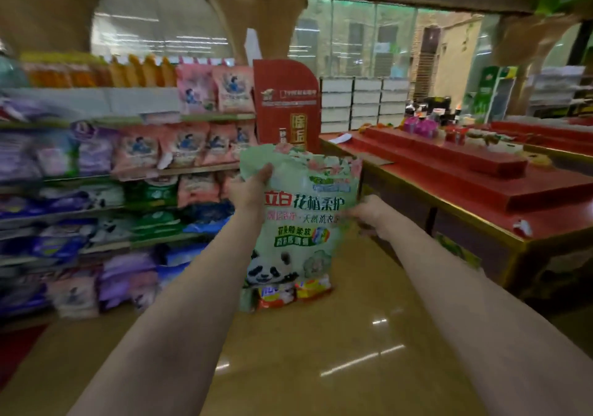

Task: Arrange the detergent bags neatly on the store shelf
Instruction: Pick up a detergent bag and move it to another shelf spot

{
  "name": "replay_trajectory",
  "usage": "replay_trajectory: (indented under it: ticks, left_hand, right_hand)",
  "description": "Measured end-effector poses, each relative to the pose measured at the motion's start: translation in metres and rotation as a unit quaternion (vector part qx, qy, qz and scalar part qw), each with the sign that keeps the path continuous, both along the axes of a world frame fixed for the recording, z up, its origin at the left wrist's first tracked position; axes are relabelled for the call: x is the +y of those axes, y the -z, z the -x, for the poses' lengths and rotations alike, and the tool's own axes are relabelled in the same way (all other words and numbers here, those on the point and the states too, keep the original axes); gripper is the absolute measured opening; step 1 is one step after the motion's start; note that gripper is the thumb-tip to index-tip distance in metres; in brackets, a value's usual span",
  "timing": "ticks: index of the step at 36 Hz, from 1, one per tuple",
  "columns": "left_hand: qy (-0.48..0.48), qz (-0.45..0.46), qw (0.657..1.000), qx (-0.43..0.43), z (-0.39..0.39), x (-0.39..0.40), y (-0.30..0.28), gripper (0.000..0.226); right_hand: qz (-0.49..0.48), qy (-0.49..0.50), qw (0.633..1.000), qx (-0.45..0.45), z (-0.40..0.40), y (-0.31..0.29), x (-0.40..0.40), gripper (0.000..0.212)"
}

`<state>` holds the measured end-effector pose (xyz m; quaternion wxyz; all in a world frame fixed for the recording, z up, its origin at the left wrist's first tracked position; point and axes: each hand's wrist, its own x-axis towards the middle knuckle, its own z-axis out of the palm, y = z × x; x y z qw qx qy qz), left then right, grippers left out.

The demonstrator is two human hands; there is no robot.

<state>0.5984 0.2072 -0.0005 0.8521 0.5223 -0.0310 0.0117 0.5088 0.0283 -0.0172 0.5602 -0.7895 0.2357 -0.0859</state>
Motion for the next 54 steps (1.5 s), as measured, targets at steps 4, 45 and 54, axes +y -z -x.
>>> replay_trajectory:
  ticks: [4, 45, 54]
  left_hand:
    - [-0.073, -0.008, 0.997, -0.001, -0.027, -0.004, -0.005, 0.016]
    - [-0.245, 0.062, 0.967, -0.017, -0.312, 0.179, -0.096, 0.044]
    - [-0.219, -0.110, 0.968, -0.063, -0.403, 0.258, -0.090, 0.040]
  right_hand:
    - [0.018, -0.062, 0.998, 0.014, -0.037, -0.008, -0.005, 0.053]
    - [-0.170, -0.307, 0.920, -0.171, -0.391, 0.009, 0.174, 0.059]
    - [-0.204, -0.186, 0.920, -0.280, -0.484, -0.016, 0.227, 0.036]
